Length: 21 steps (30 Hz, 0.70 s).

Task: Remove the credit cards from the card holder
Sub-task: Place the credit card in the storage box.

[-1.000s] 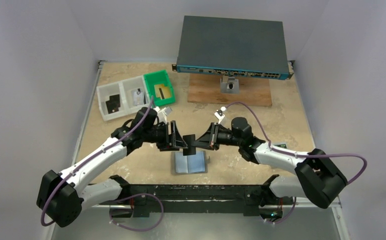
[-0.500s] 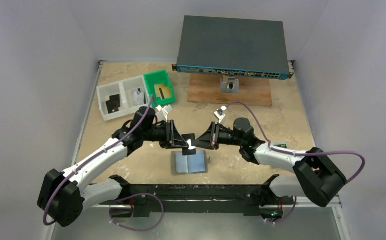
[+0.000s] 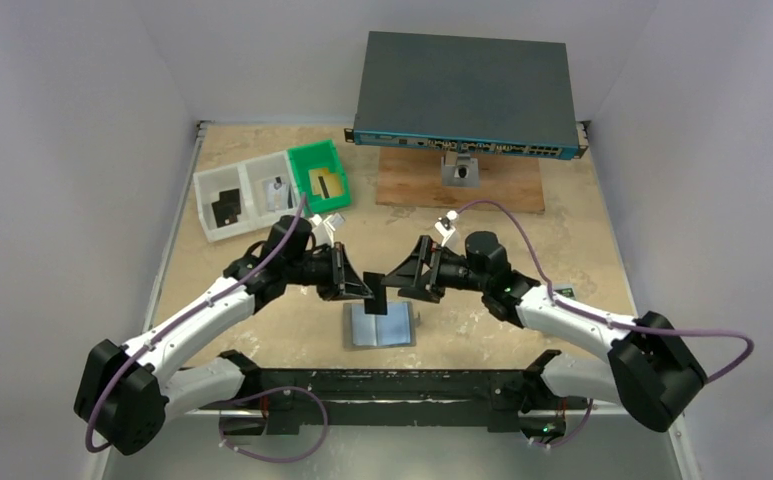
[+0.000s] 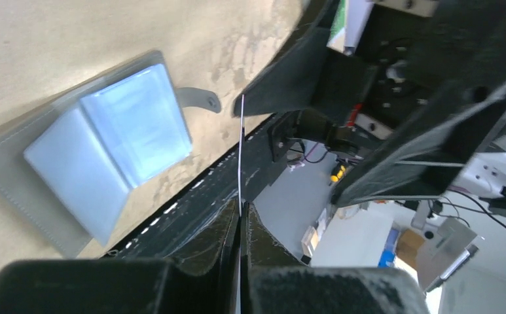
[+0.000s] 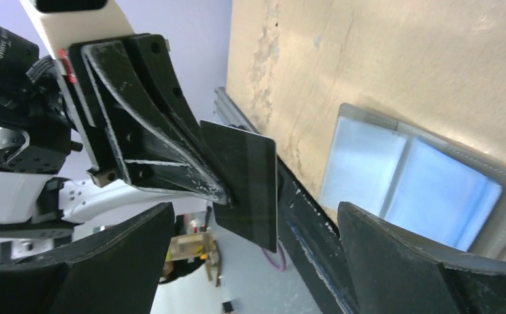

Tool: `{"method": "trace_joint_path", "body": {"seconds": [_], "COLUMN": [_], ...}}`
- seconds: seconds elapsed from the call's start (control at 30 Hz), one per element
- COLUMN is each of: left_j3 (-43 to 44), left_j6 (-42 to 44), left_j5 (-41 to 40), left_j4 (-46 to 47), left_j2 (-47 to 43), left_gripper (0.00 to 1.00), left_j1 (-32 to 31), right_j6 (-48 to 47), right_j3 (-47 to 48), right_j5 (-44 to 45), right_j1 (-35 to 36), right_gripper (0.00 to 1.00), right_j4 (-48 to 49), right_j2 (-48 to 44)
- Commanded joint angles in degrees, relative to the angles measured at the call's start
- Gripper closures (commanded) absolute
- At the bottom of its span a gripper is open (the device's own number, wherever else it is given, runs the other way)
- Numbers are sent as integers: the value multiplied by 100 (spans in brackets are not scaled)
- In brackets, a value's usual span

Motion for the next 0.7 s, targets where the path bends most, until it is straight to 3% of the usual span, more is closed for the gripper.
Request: {"method": "trace_joint_path", "body": {"seconds": [0.0,0.3,0.67], "left_j3": [321,884,1892], "left_j6": [317,901,1783], "left_j5": [-494,-1729,-3782], "left_j4": [-721,-2478,-3859], "left_j2": [-221,-381,135], "left_gripper": [100,100,100], "left_j1": [5,615,1712], "right_j6": [-806,-1280,-1488], "right_j3": [538,855,872], "right_j5": [860,1810,1990], "right_j1": [4,2,2], "right_gripper": [1,1,1], "right_j4": [-1483,-2786,-3112], "right_j2": [-491,-948,-1122]}}
